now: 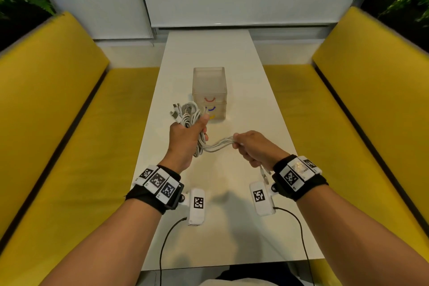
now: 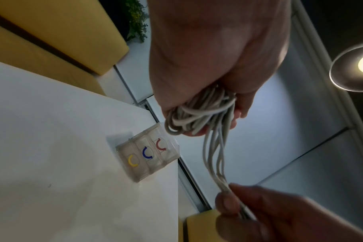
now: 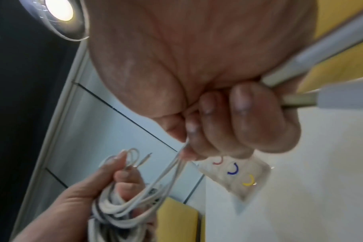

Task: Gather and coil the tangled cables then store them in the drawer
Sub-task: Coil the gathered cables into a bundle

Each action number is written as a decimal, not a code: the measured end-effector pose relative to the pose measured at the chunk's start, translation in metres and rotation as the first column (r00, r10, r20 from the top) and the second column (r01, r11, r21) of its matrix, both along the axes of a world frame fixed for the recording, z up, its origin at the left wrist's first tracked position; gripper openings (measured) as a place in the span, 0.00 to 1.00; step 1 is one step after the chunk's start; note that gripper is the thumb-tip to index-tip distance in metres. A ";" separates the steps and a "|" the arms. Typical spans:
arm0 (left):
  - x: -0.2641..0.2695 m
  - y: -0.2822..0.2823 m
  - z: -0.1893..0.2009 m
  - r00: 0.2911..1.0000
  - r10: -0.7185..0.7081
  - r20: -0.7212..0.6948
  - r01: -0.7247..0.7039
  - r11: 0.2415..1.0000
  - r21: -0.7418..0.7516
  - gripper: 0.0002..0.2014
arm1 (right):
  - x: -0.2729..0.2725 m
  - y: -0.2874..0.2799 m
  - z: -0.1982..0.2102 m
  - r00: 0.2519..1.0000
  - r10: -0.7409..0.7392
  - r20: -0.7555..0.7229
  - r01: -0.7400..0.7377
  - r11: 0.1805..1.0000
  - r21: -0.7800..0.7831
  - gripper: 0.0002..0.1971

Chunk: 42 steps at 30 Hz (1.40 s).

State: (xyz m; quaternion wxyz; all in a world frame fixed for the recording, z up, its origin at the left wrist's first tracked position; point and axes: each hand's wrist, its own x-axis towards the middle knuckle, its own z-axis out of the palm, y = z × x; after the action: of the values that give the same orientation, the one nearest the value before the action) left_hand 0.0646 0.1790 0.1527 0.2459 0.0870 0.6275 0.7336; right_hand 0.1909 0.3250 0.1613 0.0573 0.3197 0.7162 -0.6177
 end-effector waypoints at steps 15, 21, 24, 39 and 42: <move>0.021 0.010 0.004 0.989 0.036 -0.141 -0.050 0.994 -0.101 0.09 | -0.042 -0.040 0.020 0.894 -0.304 -0.328 0.317 0.948 -0.015 0.18; 0.018 0.010 0.001 0.996 -0.043 -0.081 0.035 0.995 -0.092 0.08 | -0.048 -0.047 0.018 0.844 -0.419 -0.334 0.365 0.906 -0.214 0.16; 0.018 0.012 -0.001 0.992 -0.090 -0.084 0.078 0.988 -0.135 0.11 | -0.050 -0.053 0.018 0.793 -0.515 -0.326 0.366 0.830 -0.420 0.18; 0.017 0.008 -0.009 0.960 -0.217 -0.175 0.193 0.970 -0.145 0.06 | -0.046 -0.052 0.024 0.863 -0.349 -0.366 0.126 0.850 -0.512 0.27; 0.013 0.004 -0.007 0.950 -0.246 -0.192 0.217 0.963 -0.160 0.09 | -0.038 -0.040 0.026 0.900 -0.199 -0.388 -0.023 0.867 -0.497 0.25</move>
State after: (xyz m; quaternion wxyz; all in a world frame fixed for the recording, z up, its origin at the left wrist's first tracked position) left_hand 0.0774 0.1833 0.1455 0.2682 0.2202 0.6842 0.6415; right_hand 0.1524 0.2850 0.1872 -0.0505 0.1849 0.5152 -0.8354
